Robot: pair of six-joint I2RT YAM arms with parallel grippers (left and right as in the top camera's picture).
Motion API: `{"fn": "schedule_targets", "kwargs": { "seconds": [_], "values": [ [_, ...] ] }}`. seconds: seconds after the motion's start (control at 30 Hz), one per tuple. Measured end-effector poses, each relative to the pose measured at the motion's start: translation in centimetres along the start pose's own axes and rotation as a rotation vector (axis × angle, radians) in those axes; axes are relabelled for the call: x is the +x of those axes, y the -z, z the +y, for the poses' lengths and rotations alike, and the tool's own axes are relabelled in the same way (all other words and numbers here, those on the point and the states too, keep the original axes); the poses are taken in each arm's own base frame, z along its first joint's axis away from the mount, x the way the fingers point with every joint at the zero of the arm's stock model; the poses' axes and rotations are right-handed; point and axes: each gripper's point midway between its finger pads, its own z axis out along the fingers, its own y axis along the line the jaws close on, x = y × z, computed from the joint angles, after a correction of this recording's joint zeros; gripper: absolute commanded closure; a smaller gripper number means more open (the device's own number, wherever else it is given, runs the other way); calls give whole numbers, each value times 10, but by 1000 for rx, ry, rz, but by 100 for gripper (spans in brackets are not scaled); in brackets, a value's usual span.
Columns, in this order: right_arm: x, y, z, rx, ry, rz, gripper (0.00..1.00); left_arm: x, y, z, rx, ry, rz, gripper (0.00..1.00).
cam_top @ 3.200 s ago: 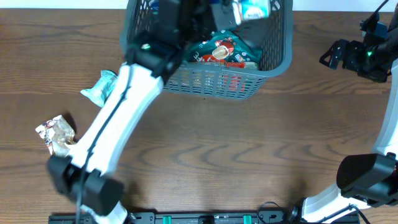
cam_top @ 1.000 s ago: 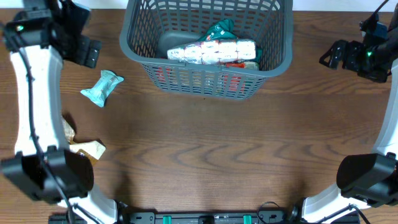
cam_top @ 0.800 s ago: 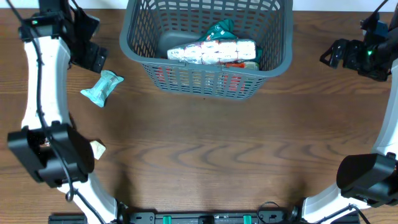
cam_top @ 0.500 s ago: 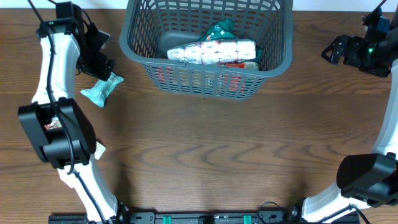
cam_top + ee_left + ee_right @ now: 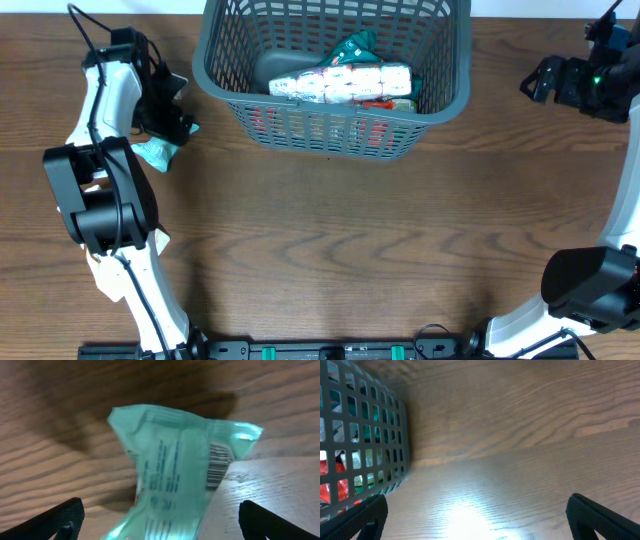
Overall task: Pack container
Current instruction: 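Lower the left gripper onto the light-blue snack pack and grasp it, then carry the light-blue snack pack into the basket with the left gripper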
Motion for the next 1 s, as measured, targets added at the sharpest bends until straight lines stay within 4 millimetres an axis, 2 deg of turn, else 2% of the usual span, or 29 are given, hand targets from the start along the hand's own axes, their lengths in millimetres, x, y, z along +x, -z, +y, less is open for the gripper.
{"fn": "schedule_targets", "kwargs": {
  "seconds": [0.3, 0.4, 0.5, 0.63, 0.67, 0.73, 0.8, 0.87, 1.0],
  "values": [
    [2, 0, -2, 12, -9, 9, 1, 18, -27, -13, 32, -4, 43, 0],
    [3, 0, -2, 12, -19, 13, 1, 18, -28, -15, 43, -3, 41, 11],
    [4, 0, -2, 13, -25, 15, 1, 16, -28, -15, 44, -7, 32, 33],
    [4, 0, -2, 13, -27, 16, 1, 14, -28, -14, 41, -12, 25, 47],
    [4, 0, -2, 13, -27, 16, 1, 14, -28, -14, 39, -11, 23, 48],
    [5, 0, -2, 13, -28, 21, 1, 11, -26, -12, 34, 1, 15, 58],
    [7, 0, -2, 13, -29, 28, 1, 6, -22, -9, 24, 28, 1, 60],
    [9, 0, -2, 13, -30, 38, 1, -1, -16, -4, 11, 62, -23, 68],
    [11, 0, -2, 13, -32, 45, 1, -14, 3, 4, -17, 135, -76, 68]
  ]
}}
